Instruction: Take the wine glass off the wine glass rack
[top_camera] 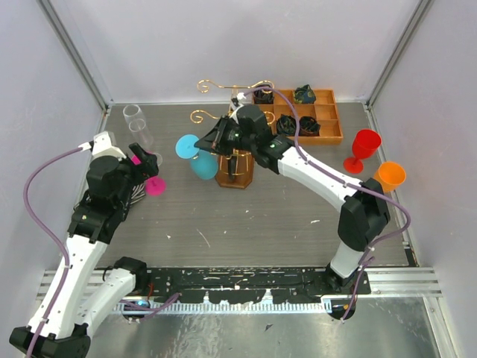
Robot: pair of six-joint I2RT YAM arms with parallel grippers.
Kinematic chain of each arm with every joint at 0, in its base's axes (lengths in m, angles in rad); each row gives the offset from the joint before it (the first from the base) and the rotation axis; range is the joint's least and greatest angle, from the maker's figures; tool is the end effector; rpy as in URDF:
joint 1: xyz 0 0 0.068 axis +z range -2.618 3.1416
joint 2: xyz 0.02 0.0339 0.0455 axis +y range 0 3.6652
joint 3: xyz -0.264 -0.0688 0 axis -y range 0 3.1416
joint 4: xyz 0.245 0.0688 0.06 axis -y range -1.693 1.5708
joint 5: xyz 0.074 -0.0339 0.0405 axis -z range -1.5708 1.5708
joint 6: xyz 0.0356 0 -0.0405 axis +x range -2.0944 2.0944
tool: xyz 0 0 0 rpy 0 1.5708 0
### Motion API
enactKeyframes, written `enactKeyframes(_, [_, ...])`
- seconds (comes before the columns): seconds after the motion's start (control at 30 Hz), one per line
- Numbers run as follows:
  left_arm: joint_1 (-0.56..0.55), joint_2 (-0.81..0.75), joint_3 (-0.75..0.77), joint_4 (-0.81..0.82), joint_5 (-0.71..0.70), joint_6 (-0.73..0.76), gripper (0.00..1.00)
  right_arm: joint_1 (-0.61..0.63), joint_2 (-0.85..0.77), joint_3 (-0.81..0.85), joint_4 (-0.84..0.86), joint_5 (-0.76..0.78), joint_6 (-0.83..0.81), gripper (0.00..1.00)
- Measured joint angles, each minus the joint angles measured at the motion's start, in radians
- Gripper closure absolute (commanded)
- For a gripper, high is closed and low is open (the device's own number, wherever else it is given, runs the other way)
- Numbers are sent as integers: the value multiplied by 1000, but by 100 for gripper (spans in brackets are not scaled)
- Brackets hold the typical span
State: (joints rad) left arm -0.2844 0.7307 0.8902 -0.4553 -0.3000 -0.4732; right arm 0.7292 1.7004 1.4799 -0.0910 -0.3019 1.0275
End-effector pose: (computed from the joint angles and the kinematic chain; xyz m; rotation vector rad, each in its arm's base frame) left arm 0.1556 -0.0345 0.3564 -0.3803 1.8209 -0.2468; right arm 0.2980 0.2805 0.3471 0.0836 2.1560 1.4108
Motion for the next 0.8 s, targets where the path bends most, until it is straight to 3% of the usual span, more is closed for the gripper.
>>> enactKeyframes(0.5, [0,10,0,-18,3,0,9,-29,24,51,-31,-2,-31,99])
enactKeyframes(0.8, [0,45,39,-30,14,0,8,-41,-188,-57,-100,-31,-50,99])
